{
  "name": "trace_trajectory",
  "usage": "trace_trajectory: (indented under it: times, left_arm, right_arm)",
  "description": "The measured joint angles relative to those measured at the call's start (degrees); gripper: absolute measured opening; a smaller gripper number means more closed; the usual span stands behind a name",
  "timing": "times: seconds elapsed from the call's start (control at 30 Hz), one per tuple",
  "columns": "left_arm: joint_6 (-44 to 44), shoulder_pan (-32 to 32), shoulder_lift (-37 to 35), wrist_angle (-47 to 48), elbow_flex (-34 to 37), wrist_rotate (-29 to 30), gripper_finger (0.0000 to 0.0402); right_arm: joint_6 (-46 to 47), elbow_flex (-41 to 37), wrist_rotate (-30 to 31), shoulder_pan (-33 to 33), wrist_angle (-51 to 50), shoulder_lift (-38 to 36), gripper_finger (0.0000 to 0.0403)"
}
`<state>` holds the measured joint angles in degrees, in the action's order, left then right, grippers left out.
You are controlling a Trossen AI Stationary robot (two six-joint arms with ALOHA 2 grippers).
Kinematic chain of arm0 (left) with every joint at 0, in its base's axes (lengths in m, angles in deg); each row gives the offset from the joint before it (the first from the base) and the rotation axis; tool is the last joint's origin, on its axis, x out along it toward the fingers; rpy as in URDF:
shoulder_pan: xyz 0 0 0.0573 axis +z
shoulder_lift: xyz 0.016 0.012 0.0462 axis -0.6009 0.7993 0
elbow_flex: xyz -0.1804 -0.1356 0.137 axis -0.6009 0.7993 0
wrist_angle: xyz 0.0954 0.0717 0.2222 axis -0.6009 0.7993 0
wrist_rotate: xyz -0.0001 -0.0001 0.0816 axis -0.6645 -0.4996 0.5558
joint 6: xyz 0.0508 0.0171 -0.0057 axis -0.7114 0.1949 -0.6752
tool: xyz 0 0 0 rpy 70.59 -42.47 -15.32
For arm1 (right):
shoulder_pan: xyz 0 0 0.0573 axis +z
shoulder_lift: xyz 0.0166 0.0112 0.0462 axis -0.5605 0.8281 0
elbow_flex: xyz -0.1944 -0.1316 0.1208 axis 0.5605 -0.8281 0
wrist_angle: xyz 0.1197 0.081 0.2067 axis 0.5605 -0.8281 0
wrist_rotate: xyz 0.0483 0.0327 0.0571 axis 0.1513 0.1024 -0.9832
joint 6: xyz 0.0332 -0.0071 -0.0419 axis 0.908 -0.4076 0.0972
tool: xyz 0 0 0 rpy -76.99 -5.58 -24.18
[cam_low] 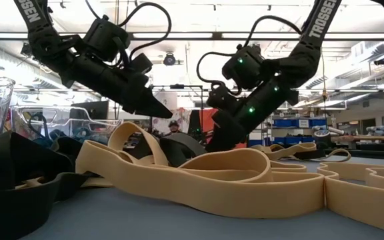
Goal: Sort rubber bands into baskets
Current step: Put the black rubber band into the bottom left transparent bin
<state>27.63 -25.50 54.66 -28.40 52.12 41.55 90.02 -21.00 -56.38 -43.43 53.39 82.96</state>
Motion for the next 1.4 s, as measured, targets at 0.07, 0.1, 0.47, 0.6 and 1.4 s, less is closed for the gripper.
trace_trajectory:
  times: [0.07,0.1,0.47,0.6,1.4]
  left_arm:
    - [-1.2,0.0,0.0,0.0,0.0,-1.7,0.0142]
    - [-1.8,-0.2,0.0,-0.1,0.0,-2.6,0.0142]
    - [-15.0,-6.2,0.0,-2.7,0.0,-3.4,0.0142]
    - [-19.4,-8.0,0.0,-4.0,0.0,-1.4,0.0143]
    - [-10.9,-8.9,-2.4,-3.8,-0.5,6.6,0.0007]
  right_arm:
    - [0.1,0.7,-1.8,0.6,0.1,-0.6,0.0012]
    - [-0.1,1.1,-2.9,1.0,0.2,-0.9,0.0009]
    - [-1.3,4.0,-2.6,5.7,0.7,-7.0,0.0008]
    - [-1.3,4.1,-1.0,6.3,0.5,-9.7,0.0008]
    - [-0.1,4.1,1.2,6.8,-5.3,-12.1,0.0045]
